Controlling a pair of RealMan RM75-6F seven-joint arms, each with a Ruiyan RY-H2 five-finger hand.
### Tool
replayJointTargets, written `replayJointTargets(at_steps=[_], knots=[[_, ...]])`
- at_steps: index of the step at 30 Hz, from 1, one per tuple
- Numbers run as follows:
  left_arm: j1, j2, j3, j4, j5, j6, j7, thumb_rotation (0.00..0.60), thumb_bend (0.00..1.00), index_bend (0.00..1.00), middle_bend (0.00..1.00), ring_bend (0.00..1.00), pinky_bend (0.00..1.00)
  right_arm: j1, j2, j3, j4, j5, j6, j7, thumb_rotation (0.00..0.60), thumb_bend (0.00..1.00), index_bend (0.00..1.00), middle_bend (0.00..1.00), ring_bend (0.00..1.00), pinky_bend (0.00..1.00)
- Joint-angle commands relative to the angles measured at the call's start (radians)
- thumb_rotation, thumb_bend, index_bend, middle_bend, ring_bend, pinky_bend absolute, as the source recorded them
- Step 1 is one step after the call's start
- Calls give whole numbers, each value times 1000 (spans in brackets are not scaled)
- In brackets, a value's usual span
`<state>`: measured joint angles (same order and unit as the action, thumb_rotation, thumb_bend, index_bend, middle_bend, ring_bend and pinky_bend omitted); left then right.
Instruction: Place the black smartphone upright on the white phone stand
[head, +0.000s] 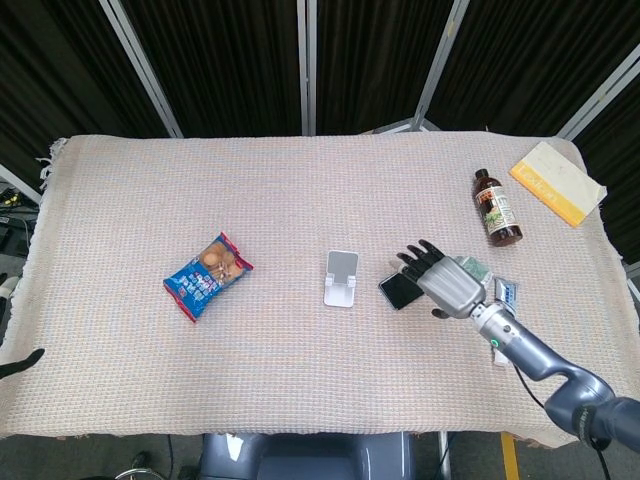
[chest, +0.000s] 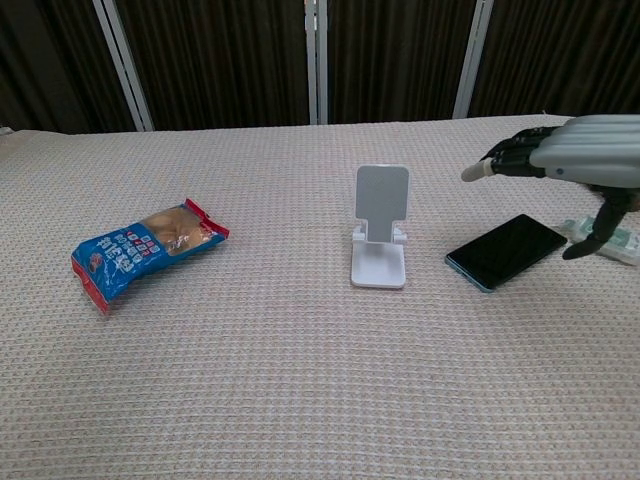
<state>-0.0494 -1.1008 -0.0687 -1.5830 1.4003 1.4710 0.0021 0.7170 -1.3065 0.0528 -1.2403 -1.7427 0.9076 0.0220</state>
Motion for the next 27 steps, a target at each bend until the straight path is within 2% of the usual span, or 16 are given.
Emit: replayJointTargets(at_steps=[1, 9, 20, 27], knots=[[-6, -7, -9, 4, -16, -8, 10, 600, 0, 0, 0, 0, 0, 66, -67, -20, 99, -47, -56, 18, 600, 16, 109, 123, 31, 115], [-6, -7, -16, 9, -34, -12, 9, 600, 0, 0, 0, 0, 0, 114, -167, -55, 250, -63, -93, 8, 600, 28, 133, 152, 65, 118], [-11, -10, -16, 16, -45, -28, 14, 600, 0, 0, 0, 0, 0, 121, -252, -89, 420, -40, -118, 32, 600, 27, 143, 159, 67, 113], [-18, -18, -17, 19, -57, -42, 29, 600, 0, 0, 0, 0, 0, 119, -301, -129, 523, -52, -95, 102, 600, 84, 229, 237, 120, 144]])
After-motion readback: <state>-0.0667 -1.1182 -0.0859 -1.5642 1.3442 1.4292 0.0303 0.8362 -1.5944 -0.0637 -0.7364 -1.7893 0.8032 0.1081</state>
